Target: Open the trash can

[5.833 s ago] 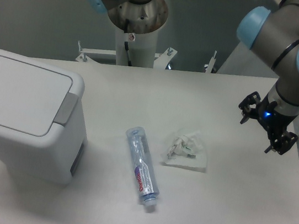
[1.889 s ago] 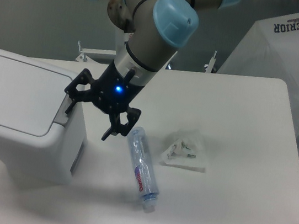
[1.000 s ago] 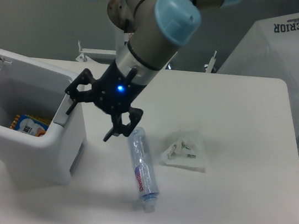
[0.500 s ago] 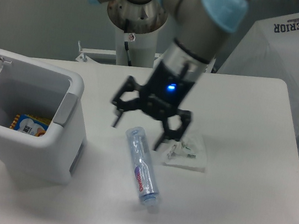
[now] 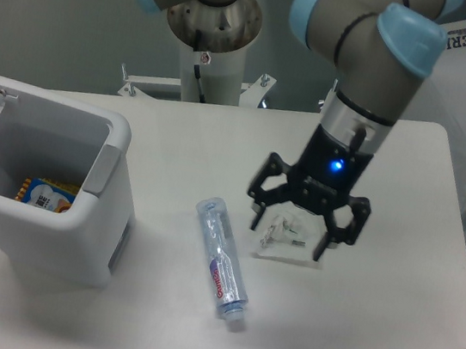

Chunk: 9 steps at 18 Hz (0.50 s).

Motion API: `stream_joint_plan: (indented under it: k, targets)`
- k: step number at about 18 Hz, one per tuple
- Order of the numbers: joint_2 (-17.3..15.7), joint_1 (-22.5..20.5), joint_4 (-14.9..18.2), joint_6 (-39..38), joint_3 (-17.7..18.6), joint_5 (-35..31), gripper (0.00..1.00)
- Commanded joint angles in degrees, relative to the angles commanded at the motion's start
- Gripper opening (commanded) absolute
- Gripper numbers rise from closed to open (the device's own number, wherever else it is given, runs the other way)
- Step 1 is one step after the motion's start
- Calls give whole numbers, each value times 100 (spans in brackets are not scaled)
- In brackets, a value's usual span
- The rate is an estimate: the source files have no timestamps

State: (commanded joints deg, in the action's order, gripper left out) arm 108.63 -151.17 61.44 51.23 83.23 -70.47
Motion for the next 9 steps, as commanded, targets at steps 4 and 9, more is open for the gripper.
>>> stream_joint_plan:
  k: [4,9]
  targets:
    - [70,-96,0,886,0,-686,100]
    - [421,-132,122,1152,-367,-1452,100]
